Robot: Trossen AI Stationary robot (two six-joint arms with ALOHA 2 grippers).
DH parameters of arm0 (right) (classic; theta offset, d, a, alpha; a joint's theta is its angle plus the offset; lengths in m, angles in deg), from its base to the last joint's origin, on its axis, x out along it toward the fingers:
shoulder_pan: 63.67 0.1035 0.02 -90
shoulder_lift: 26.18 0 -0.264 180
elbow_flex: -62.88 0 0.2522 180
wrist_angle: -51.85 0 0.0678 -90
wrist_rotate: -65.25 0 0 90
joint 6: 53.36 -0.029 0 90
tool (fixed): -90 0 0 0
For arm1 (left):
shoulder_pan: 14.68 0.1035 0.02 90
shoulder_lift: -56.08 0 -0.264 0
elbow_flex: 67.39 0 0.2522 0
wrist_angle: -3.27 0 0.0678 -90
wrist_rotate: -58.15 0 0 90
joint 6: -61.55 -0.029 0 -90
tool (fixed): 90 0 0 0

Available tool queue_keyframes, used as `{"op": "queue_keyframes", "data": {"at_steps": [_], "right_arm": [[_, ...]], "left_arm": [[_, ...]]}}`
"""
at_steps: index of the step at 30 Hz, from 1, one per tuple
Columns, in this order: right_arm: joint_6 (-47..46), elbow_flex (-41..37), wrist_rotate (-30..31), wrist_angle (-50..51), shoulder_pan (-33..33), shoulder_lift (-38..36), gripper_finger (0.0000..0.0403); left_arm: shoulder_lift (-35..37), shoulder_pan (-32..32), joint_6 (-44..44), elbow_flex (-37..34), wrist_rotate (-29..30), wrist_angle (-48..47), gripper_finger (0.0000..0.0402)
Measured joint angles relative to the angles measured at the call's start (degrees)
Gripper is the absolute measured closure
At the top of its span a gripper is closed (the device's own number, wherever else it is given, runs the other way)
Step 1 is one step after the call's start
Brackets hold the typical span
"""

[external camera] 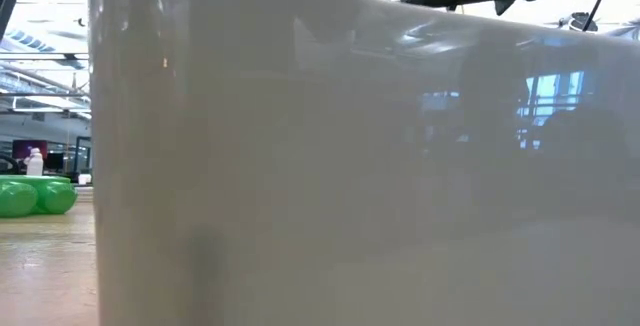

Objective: Pick & Place Toys
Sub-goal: Put the brown deck of cards into the top gray bin

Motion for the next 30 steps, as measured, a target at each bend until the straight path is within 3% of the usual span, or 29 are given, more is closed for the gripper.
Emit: {"op": "queue_keyframes", "data": {"at_steps": [30], "right_arm": [[-2.6,0.0,-0.2,1.3,0.1,0.0,0.0193]], "left_arm": [[0.0,0.1,-0.1,0.0,-3.0,-1.4,0.0002]]}}
